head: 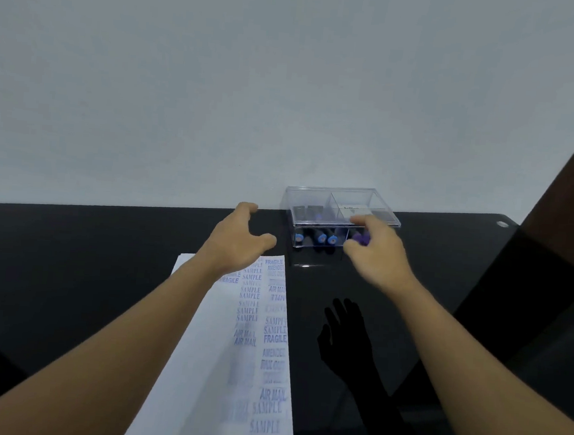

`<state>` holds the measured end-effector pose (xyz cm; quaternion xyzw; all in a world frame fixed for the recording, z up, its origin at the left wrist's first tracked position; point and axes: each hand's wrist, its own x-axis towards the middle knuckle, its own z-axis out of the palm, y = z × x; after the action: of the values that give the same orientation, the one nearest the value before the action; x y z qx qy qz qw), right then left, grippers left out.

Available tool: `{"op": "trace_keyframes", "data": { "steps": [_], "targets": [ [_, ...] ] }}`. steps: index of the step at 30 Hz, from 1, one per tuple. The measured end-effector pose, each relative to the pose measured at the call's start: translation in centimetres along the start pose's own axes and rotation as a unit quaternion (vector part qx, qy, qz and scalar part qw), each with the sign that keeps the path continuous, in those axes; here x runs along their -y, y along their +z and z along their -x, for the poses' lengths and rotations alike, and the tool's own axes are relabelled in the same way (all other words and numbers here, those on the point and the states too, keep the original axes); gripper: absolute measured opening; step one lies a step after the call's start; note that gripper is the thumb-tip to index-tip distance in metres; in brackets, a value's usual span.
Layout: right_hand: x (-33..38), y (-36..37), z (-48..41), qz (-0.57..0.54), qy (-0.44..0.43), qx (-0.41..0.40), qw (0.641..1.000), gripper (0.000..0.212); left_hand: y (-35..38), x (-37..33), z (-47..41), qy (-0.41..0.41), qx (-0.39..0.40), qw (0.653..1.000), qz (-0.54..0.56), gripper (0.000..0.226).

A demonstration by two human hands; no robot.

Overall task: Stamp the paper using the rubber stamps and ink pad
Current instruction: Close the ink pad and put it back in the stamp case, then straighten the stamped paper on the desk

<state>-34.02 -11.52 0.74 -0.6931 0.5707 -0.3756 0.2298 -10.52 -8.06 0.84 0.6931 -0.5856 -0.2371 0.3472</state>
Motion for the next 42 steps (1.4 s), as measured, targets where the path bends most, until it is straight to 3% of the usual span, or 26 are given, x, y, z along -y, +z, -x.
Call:
{"op": "trace_keyframes", "data": {
  "steps": [13,21,26,30,42],
  "targets": [
    [5.8,4.1,11.9,-0.032,-0.014,0.144,0.989,0.048,-6.9,5.4,12.8,-0.036,0.0,0.998,0.043,0.064],
    [4.5,4.6,17.4,0.078,-0.036,0.202,0.976,0.059,-8.4,9.7,19.6,-0.076,0.021,0.997,-0.027,0.059],
    [3.1,4.2,20.4,0.141,-0.03,0.236,0.961,0.068,-8.4,11.8,22.6,-0.095,0.039,0.992,-0.078,0.081],
    [2.5,4.3,22.1,0.148,-0.048,0.234,0.96,0.071,-7.9,12.6,24.0,-0.057,0.035,0.994,-0.084,0.077],
    [2.1,4.6,22.2,0.209,-0.109,0.19,0.953,0.051,-6.6,13.9,24.3,0.012,-0.026,0.987,-0.156,0.056]
  ]
}}
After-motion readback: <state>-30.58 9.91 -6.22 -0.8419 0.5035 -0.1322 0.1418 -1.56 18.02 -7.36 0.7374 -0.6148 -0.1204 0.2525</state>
